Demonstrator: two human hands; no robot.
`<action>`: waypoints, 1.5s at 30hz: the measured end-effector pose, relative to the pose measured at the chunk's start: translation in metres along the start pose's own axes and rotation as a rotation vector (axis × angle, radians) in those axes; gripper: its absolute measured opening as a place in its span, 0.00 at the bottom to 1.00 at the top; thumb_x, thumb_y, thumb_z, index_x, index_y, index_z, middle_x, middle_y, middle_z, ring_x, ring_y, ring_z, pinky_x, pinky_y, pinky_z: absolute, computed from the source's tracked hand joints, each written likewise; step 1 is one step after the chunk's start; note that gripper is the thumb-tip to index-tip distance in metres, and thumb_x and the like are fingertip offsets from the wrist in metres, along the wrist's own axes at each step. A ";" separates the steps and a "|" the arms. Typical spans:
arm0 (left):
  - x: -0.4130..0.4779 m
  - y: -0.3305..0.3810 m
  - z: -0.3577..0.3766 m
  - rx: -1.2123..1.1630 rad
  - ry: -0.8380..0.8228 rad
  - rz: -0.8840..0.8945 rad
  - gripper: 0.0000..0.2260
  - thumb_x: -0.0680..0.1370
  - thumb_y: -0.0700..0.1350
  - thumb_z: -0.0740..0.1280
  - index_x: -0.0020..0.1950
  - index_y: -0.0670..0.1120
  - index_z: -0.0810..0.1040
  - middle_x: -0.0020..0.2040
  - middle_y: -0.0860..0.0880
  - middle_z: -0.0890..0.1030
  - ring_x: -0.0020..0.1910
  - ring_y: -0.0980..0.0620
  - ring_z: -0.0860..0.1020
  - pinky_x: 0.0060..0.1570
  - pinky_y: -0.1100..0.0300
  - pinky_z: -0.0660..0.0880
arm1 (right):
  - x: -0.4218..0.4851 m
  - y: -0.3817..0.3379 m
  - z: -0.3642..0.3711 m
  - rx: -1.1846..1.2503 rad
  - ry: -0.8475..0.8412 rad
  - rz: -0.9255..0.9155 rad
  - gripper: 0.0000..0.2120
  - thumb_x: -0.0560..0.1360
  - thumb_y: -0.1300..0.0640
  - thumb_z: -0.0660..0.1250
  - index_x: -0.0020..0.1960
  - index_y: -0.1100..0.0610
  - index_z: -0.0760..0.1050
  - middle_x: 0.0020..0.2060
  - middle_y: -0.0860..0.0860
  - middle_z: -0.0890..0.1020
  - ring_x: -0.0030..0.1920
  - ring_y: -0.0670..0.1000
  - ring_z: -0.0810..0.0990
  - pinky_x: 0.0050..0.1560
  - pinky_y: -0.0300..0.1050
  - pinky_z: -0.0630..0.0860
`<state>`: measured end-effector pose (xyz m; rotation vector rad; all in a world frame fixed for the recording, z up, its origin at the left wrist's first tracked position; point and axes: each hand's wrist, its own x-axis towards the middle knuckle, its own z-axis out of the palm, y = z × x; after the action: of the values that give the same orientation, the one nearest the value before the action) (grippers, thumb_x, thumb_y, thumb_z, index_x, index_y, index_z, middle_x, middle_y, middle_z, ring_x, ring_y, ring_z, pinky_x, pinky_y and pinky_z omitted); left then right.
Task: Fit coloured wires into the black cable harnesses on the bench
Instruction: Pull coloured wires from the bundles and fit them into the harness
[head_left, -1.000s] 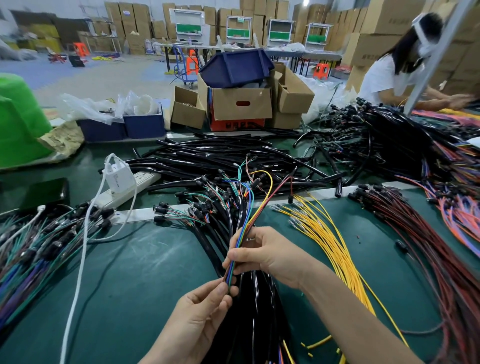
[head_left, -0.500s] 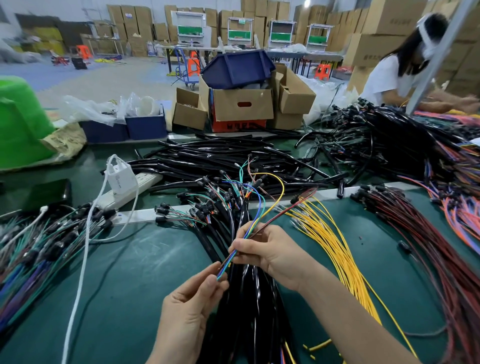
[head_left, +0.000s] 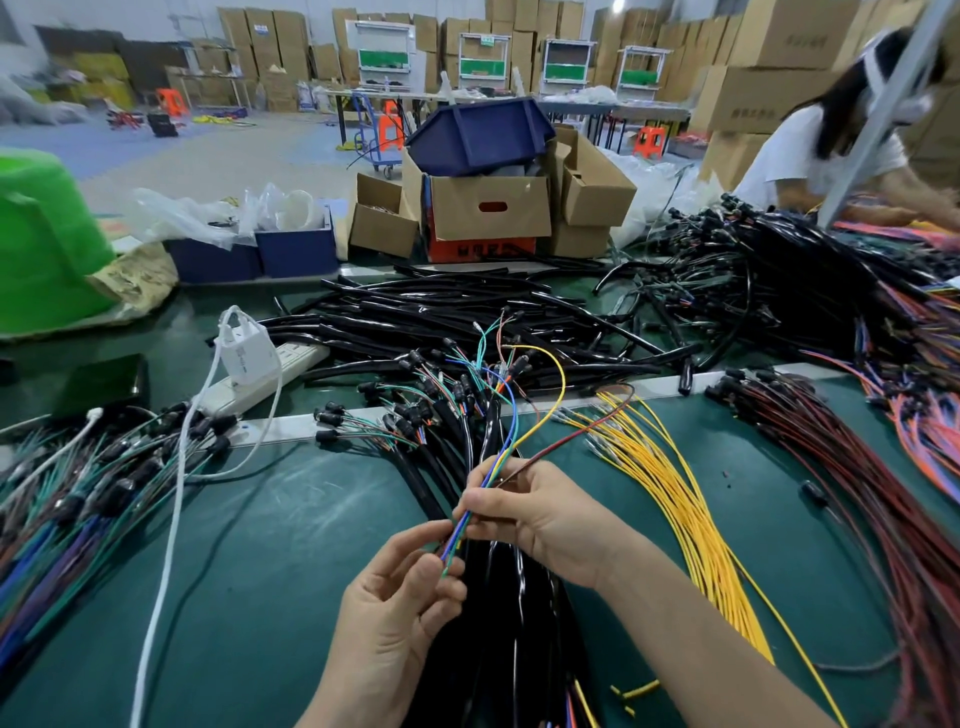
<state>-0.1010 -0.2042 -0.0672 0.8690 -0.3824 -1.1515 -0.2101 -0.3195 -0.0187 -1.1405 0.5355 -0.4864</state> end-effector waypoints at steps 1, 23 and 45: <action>0.000 0.000 0.000 0.012 -0.003 0.008 0.32 0.40 0.55 0.84 0.40 0.45 0.86 0.31 0.43 0.79 0.24 0.54 0.76 0.26 0.66 0.76 | 0.000 0.001 0.000 -0.005 0.001 0.000 0.06 0.74 0.70 0.65 0.41 0.62 0.73 0.37 0.57 0.79 0.38 0.49 0.82 0.40 0.38 0.79; -0.016 0.008 0.012 0.396 -0.087 0.274 0.10 0.65 0.36 0.66 0.38 0.45 0.87 0.31 0.37 0.81 0.25 0.48 0.78 0.26 0.61 0.76 | 0.001 0.010 -0.009 0.053 -0.085 0.128 0.04 0.70 0.60 0.69 0.41 0.58 0.74 0.36 0.55 0.83 0.34 0.46 0.81 0.37 0.35 0.78; -0.010 0.007 0.005 0.108 -0.133 -0.232 0.12 0.65 0.38 0.69 0.44 0.36 0.70 0.42 0.28 0.81 0.30 0.43 0.82 0.26 0.60 0.78 | -0.006 0.009 -0.012 0.026 -0.223 0.142 0.08 0.77 0.67 0.61 0.41 0.58 0.72 0.37 0.54 0.80 0.36 0.47 0.78 0.38 0.34 0.76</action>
<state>-0.1036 -0.1965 -0.0574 0.9520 -0.4652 -1.4177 -0.2218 -0.3210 -0.0304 -1.1073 0.4113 -0.2394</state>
